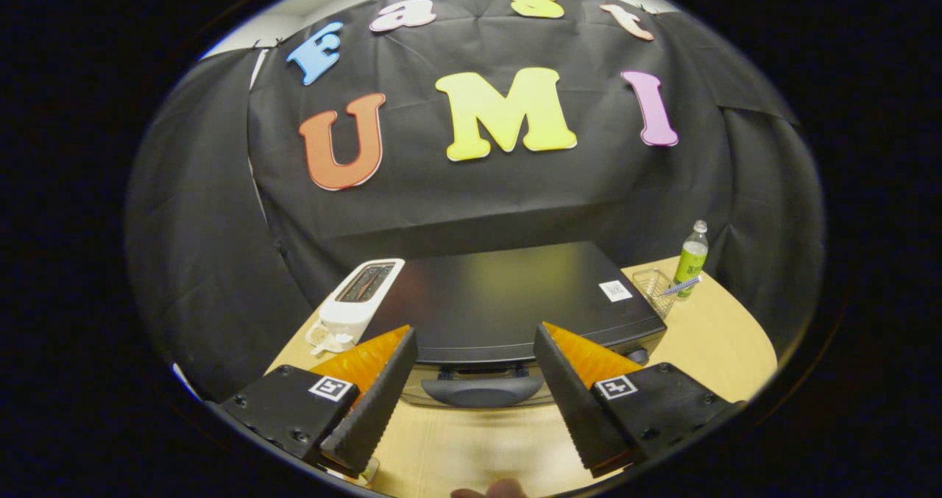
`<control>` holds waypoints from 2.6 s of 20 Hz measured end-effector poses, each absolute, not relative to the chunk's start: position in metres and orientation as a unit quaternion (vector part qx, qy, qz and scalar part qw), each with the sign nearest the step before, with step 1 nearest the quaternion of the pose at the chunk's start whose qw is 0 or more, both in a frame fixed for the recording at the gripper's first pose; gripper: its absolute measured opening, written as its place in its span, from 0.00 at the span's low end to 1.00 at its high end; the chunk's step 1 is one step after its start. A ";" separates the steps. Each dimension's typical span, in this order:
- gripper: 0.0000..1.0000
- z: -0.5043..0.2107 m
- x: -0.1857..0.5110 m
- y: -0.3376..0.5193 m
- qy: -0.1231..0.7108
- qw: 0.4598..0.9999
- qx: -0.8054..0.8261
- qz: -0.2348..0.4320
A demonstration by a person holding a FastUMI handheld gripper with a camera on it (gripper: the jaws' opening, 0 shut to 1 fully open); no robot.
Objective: Open the toaster oven, put the food inside, and close the toaster oven door.
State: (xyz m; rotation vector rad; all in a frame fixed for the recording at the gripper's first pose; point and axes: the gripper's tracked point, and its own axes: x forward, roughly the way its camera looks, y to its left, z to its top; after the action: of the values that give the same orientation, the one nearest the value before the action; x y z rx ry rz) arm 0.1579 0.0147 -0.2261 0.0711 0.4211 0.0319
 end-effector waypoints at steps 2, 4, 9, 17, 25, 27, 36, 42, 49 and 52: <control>1.00 -0.241 0.163 0.010 0.220 0.975 0.033 0.005; 1.00 -0.252 0.167 0.008 0.228 0.973 0.036 -0.004; 1.00 -0.266 0.171 0.010 0.237 0.971 0.031 -0.021; 1.00 -0.280 0.163 0.009 0.221 0.975 -0.022 -0.033; 1.00 -0.291 0.131 0.008 0.247 0.968 -0.008 -0.036; 1.00 -0.300 0.115 0.009 0.258 0.966 -0.010 -0.029; 1.00 -0.350 0.052 0.005 0.312 0.949 -0.027 -0.028; 1.00 -0.381 0.031 0.005 0.356 0.934 -0.016 -0.028; 1.00 -0.345 0.014 -0.001 0.352 0.936 -0.007 -0.013; 1.00 -0.316 0.002 0.007 0.353 0.935 0.004 0.025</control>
State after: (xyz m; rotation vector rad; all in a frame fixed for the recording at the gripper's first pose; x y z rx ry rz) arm 0.0016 0.0066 -0.3163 0.0075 0.7213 0.0521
